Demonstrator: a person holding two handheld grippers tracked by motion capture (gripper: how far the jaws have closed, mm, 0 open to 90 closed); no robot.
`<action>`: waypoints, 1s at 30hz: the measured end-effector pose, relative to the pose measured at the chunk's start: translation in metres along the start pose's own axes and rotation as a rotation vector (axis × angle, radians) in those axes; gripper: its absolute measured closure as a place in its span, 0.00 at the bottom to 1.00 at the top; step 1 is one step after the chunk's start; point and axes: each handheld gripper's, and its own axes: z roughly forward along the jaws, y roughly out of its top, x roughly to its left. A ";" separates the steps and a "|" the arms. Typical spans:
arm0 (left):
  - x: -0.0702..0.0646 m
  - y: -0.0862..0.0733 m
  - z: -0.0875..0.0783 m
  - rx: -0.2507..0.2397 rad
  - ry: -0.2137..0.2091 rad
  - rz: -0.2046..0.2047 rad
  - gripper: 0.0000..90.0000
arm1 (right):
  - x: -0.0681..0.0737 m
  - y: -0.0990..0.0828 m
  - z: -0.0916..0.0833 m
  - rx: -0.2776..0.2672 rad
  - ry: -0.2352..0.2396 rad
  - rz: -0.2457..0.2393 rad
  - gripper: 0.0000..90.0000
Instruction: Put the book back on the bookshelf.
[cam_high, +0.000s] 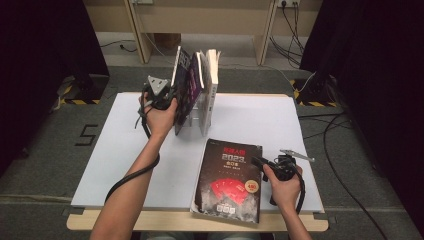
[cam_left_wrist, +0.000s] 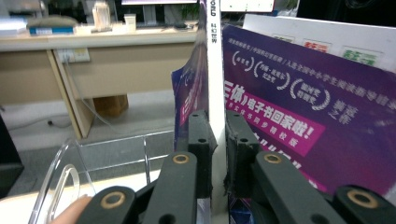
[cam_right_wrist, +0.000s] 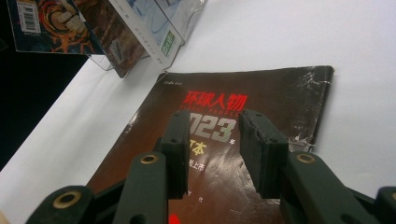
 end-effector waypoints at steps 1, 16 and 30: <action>0.000 -0.001 -0.002 -0.002 -0.002 -0.002 0.91 | 0.000 0.000 0.000 0.000 -0.001 -0.003 0.71; -0.004 -0.020 -0.042 0.065 -0.070 0.086 0.90 | 0.000 -0.002 0.001 0.012 -0.003 0.014 0.70; -0.009 -0.056 -0.075 0.109 -0.091 0.057 0.88 | -0.001 -0.002 0.000 0.019 -0.007 0.018 0.68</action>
